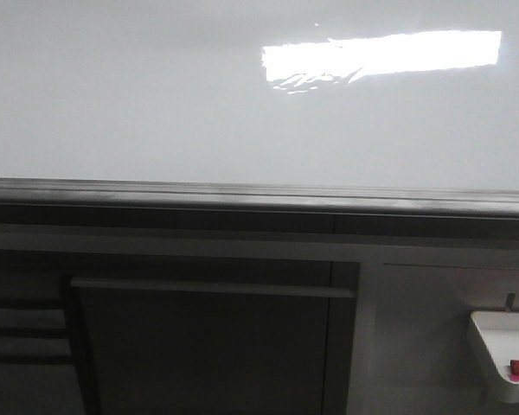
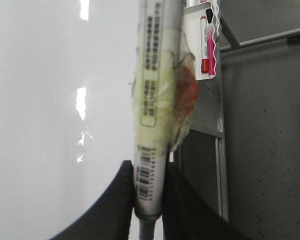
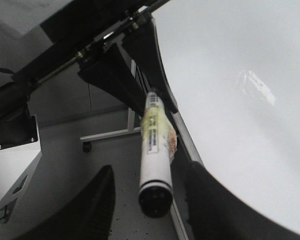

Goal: Write number 0 on whiteboard

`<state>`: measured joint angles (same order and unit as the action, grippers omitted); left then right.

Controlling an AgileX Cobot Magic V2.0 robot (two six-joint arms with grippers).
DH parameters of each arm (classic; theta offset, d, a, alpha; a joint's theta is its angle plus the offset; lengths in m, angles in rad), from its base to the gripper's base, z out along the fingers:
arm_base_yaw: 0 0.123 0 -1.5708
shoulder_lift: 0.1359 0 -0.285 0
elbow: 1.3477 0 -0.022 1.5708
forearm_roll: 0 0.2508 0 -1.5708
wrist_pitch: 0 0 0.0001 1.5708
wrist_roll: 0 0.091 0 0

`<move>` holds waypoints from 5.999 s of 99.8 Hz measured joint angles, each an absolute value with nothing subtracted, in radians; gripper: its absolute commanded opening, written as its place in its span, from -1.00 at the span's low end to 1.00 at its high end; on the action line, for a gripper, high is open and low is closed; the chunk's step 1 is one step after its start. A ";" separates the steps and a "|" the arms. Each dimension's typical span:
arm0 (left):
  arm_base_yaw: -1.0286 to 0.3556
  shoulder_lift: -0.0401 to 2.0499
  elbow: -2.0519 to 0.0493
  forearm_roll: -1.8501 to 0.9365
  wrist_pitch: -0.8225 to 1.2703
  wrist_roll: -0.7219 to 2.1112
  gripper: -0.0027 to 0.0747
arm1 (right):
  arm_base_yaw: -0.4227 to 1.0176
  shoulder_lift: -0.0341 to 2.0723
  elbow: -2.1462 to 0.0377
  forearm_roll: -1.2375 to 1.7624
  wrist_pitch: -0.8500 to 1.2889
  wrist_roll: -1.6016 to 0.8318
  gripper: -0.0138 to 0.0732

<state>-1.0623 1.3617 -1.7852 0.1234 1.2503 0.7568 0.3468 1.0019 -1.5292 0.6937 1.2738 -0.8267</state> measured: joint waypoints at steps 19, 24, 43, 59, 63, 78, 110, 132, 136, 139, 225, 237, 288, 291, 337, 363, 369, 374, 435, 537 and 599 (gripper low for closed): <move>-1.062 1.376 -1.785 0.113 1.249 0.757 -0.93 | 0.347 1.011 -1.525 0.695 1.274 -0.827 0.01; -1.062 1.377 -1.785 0.111 1.247 0.757 -0.93 | 0.347 1.014 -1.525 0.695 1.274 -0.827 0.01; -1.062 1.377 -1.785 0.103 1.228 0.757 -0.93 | 0.347 1.022 -1.525 0.696 1.274 -0.827 0.01; -1.062 1.377 -1.785 0.101 1.220 0.757 -0.93 | 0.347 1.023 -1.525 0.696 1.274 -0.827 -0.08; -1.062 1.377 -1.785 0.101 1.220 0.757 -0.93 | 0.347 1.023 -1.525 0.696 1.274 -0.827 -0.14; -1.062 1.377 -1.785 0.099 1.220 0.757 -0.93 | 0.347 1.025 -1.525 0.697 1.274 -0.827 -0.37; -1.062 1.377 -1.785 0.099 1.220 0.755 -0.93 | 0.347 1.031 -1.525 0.697 1.274 -0.827 -0.55; -1.062 1.377 -1.785 0.099 1.220 0.755 -0.32 | 0.347 1.031 -1.525 0.697 1.274 -0.829 -0.55; -1.062 1.377 -1.785 0.099 1.220 0.755 -0.11 | 0.347 1.031 -1.525 0.697 1.274 -0.829 -0.55; -1.062 1.377 -1.785 0.099 1.220 0.755 0.01 | 0.347 1.031 -1.525 0.697 1.274 -0.829 -0.55; -1.062 1.075 -1.792 0.319 1.114 0.234 0.27 | 0.349 0.870 -1.525 0.409 1.236 -0.743 -0.55; -1.062 0.955 -1.722 0.324 1.070 0.129 0.27 | 0.349 0.825 -1.525 0.339 1.242 -0.667 -0.55; -1.062 0.396 -0.787 0.346 0.694 -0.301 0.27 | 0.349 0.689 -1.316 0.071 1.282 -0.406 -0.55; -1.062 0.389 -0.762 0.346 0.684 -0.311 0.27 | 0.349 0.686 -1.287 0.058 1.282 -0.387 -0.55; -1.062 0.388 -0.704 0.346 0.632 -0.344 0.27 | 0.349 0.704 -0.992 -0.050 0.970 -0.103 -0.55; -1.062 0.388 -0.704 0.346 0.630 -0.344 0.27 | 0.349 0.841 -0.989 -0.081 0.879 -0.056 -0.55; -1.062 0.388 -0.704 0.346 0.628 -0.344 0.27 | 0.349 0.879 -0.989 -0.085 0.858 -0.048 -0.55; -1.062 0.388 -0.704 0.346 0.628 -0.344 0.27 | 0.349 0.904 -0.989 -0.094 0.844 -0.031 -0.55; -1.062 0.442 -0.704 0.346 0.628 -0.344 0.27 | 0.349 1.043 -0.985 -0.108 0.756 0.037 -0.55; -1.062 0.472 -0.703 0.346 0.626 -0.344 0.27 | 0.349 1.104 -0.985 -0.156 0.671 0.073 -0.55; -1.062 0.472 -0.703 0.349 0.625 -0.344 0.27 | 0.349 1.110 -0.985 -0.154 0.686 0.075 -0.55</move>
